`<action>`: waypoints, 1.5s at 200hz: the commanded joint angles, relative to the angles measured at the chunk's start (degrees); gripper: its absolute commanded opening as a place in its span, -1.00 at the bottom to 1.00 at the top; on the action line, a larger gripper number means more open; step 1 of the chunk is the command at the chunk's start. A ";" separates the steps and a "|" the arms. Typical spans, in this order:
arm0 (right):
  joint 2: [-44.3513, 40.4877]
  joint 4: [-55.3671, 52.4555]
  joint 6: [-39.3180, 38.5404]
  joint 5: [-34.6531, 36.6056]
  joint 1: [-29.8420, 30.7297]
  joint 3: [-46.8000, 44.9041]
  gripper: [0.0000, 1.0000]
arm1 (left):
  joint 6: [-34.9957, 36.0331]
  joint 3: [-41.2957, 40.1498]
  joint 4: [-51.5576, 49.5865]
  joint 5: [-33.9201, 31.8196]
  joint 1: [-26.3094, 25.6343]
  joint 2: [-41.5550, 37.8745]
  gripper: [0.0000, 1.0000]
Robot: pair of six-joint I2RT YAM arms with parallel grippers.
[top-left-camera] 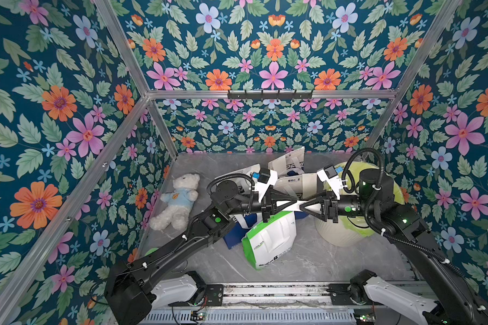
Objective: Shred takeout receipts and throw away
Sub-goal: Shred the takeout receipt.
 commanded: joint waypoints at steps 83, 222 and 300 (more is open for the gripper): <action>1.10 5.75 1.66 -0.47 0.40 0.06 -0.52 | -1.12 0.01 3.54 -0.16 -0.40 0.46 -1.00; 1.13 10.08 15.99 9.54 0.48 -2.77 -1.00 | 2.69 -0.68 4.54 4.46 -3.45 -0.29 -1.00; 2.27 -7.76 15.08 36.25 -2.82 5.78 -1.00 | 10.60 0.45 -1.22 -1.40 -3.65 -9.40 -1.00</action>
